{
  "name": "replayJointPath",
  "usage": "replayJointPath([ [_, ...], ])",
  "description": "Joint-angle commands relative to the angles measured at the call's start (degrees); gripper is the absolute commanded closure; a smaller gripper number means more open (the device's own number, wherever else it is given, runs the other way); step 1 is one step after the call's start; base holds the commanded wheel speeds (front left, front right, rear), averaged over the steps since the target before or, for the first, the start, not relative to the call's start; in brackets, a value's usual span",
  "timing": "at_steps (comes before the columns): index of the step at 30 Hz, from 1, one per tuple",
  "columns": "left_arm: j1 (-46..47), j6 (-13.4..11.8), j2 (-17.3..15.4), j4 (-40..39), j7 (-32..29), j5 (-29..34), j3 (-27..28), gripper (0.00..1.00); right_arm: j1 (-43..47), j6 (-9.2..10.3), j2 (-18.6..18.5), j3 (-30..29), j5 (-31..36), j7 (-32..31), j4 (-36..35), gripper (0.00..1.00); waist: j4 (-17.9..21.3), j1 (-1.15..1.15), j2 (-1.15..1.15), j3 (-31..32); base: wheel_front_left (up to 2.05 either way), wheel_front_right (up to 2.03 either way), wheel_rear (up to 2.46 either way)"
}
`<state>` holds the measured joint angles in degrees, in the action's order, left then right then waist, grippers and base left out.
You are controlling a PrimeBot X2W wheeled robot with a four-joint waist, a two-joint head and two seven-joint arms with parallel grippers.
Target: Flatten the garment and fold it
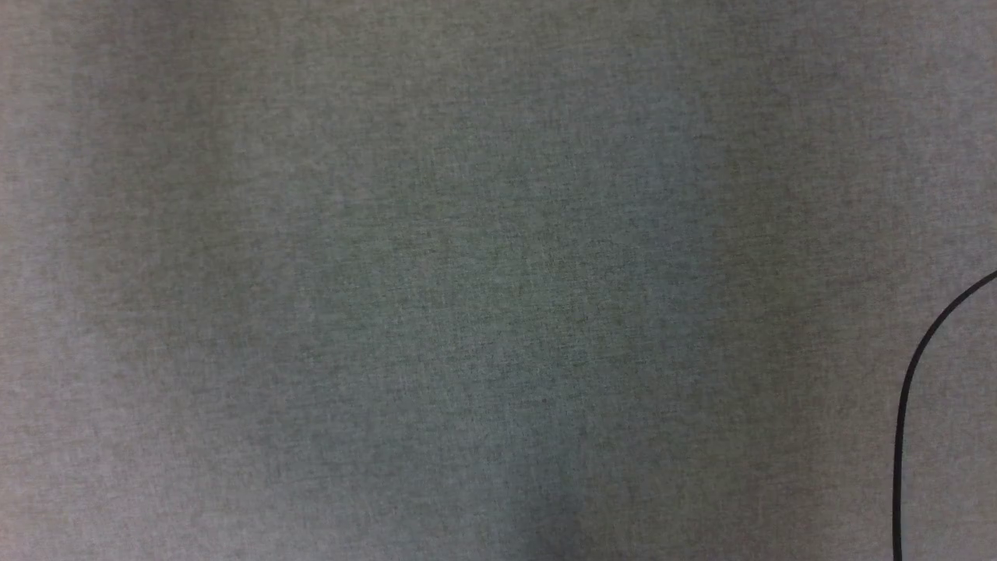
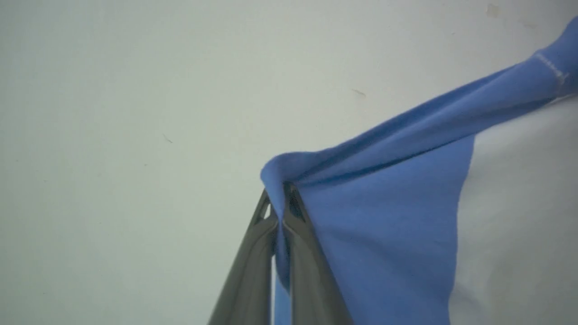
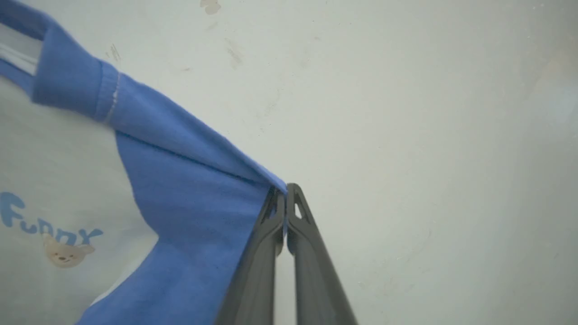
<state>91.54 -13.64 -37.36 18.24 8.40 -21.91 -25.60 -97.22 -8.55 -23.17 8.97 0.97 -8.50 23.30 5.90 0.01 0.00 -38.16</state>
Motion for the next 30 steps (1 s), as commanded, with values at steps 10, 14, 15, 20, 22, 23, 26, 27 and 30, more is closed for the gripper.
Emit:
replayJointPath([
  [10, -15.2, 4.0, 0.3, 11.7, 1.2, -1.3, -5.9, 1.00, 16.3, 1.06, -3.1, 5.0, -5.8, 4.7, 8.3, 1.00, -1.2, -0.01, 0.00, 2.4, 0.00, 0.00, 0.00],
  [14, -23.1, 6.8, 1.2, 15.1, -1.5, -2.6, -9.6, 1.00, 25.6, 1.06, -4.2, 8.7, -10.5, 5.2, 7.9, 1.00, -1.6, -0.01, 0.00, 5.8, 0.00, 0.00, 0.00],
  [15, -25.4, 7.5, 1.5, 15.7, -3.0, -3.8, -10.0, 1.00, 28.0, 1.06, -4.6, 9.3, -11.8, 5.2, 7.3, 1.00, -1.6, -0.01, 0.00, 6.8, 0.00, 0.00, 0.00],
  [20, -39.0, 9.2, 2.9, 14.6, -9.9, -10.7, -11.2, 1.00, 41.3, 1.06, -7.1, 10.8, -16.7, 3.3, 1.9, 1.00, -2.1, -0.01, 0.00, 12.5, 0.00, 0.00, 0.00],
  [22, -44.3, 9.7, 2.7, 12.9, -11.7, -13.3, -11.4, 1.00, 47.2, 1.06, -8.3, 10.7, -17.9, 1.5, -1.5, 1.00, -2.2, -0.01, 0.00, 14.6, 0.00, 0.00, 0.00],
  [23, -47.0, 9.5, 2.9, 11.8, -12.6, -14.7, -11.4, 1.00, 50.3, 1.06, -8.8, 10.3, -18.3, 0.5, -3.2, 1.00, -2.4, -0.01, 0.00, 15.7, 0.00, 0.00, 0.00],
  [26, -54.7, 8.8, 3.1, 7.3, -14.5, -18.1, -11.7, 1.00, 59.5, 1.06, -9.6, 8.1, -18.9, -2.9, -8.1, 1.00, -2.9, -0.01, 0.00, 18.5, 0.00, 0.00, 0.00],
  [27, -57.2, 8.4, 3.1, 5.8, -15.0, -19.2, -11.7, 1.00, 62.5, 1.06, -9.6, 7.3, -19.1, -3.9, -9.7, 1.00, -3.0, -0.01, 0.00, 19.6, 0.00, 0.00, 0.00],
  [30, -63.9, 6.6, 3.1, 1.3, -16.0, -22.1, -11.6, 1.00, 71.5, 1.06, -8.8, 4.2, -19.6, -7.3, -14.0, 1.00, -3.5, -0.01, 0.00, 22.1, 0.00, 0.00, 0.00],
])
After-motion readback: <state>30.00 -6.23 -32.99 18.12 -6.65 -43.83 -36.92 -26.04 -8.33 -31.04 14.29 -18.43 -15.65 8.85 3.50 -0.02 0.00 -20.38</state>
